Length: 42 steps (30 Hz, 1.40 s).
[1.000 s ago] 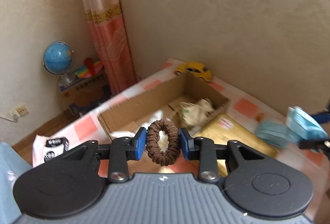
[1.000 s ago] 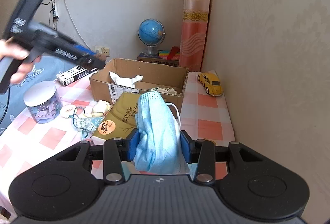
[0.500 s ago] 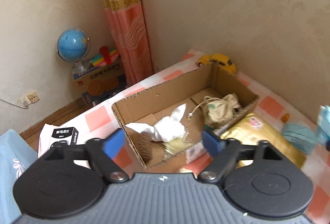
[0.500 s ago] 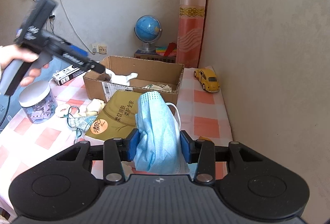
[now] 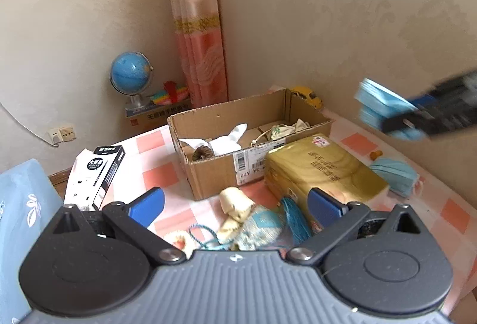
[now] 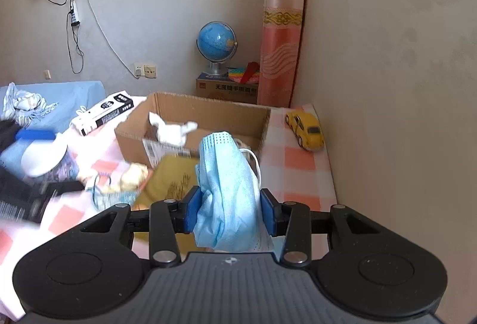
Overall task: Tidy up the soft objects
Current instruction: 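Carry the blue mask into the box and open the right tool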
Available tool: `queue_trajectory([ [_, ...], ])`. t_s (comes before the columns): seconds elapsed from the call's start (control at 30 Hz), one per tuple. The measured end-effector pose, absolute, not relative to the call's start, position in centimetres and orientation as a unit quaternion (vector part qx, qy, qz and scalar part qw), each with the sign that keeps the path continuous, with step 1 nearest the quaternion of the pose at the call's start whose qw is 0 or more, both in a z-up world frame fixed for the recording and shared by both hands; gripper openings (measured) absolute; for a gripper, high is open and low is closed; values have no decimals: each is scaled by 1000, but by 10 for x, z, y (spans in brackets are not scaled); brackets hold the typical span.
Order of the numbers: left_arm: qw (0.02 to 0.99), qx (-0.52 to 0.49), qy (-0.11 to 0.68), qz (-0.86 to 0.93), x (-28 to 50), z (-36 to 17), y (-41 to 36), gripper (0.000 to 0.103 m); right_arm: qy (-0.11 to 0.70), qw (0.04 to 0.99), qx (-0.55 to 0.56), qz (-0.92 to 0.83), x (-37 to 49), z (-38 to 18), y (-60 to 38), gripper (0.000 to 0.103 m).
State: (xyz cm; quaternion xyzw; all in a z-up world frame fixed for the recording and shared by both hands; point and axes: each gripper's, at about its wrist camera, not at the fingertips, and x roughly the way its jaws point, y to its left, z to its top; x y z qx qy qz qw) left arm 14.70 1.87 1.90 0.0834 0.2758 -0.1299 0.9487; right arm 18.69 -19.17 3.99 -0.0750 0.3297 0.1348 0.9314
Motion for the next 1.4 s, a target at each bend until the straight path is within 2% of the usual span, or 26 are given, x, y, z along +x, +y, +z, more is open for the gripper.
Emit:
queue_trajectory([
  [0.23, 955, 59, 267, -117, 120, 11, 22, 103, 324, 930, -98, 146, 245, 50, -166, 47],
  [0.63, 961, 38, 266, -69, 108, 4, 39, 103, 371, 903, -140, 166, 351, 22, -136, 47],
  [0.7, 960, 38, 270, -62, 110, 3, 39, 103, 376, 901, -151, 157, 361, 16, -132, 53],
  [0.77, 959, 41, 274, -60, 111, 2, 39, 103, 376, 902, -159, 139, 367, 10, -132, 75],
  [0.83, 958, 42, 277, -61, 112, 1, 38, 103, 374, 905, -155, 129, 369, 7, -136, 81],
  [0.97, 957, 40, 280, -68, 113, -1, 37, 103, 365, 914, -135, 116, 356, 9, -147, 100],
  [1.03, 956, 40, 281, -73, 112, -1, 36, 103, 359, 918, -128, 112, 347, 13, -153, 103],
  [1.4, 952, 41, 286, -98, 99, 1, 31, 103, 360, 922, -81, 121, 282, 26, -168, 103],
])
